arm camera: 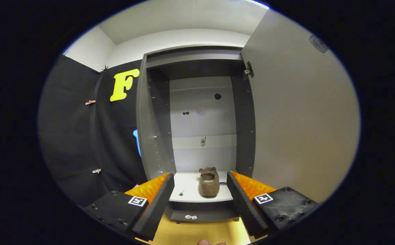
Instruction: Open the shoe cabinet door, grab the shoes and put them into the shoe cabinet, then close the shoe cabinet door.
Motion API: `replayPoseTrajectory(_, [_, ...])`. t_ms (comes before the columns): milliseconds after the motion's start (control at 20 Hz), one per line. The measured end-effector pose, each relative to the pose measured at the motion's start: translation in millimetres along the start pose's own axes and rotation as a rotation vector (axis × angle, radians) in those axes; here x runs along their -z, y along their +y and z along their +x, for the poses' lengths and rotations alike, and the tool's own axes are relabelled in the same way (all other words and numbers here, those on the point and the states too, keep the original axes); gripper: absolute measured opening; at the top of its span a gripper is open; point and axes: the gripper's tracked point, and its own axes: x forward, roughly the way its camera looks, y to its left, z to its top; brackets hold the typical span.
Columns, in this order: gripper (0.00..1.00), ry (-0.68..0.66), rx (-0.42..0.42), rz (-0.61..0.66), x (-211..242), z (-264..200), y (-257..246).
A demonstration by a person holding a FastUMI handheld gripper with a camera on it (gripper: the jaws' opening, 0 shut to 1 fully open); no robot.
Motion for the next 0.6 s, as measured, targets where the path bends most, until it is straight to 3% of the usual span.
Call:
replayPoseTrajectory(450, [0.98,-0.044,-0.027,-0.03,1.9,-138.6,-33.8])
replayPoseTrajectory(600, [0.98,-0.033,-0.04,0.015,1.6,-176.3,-53.2])
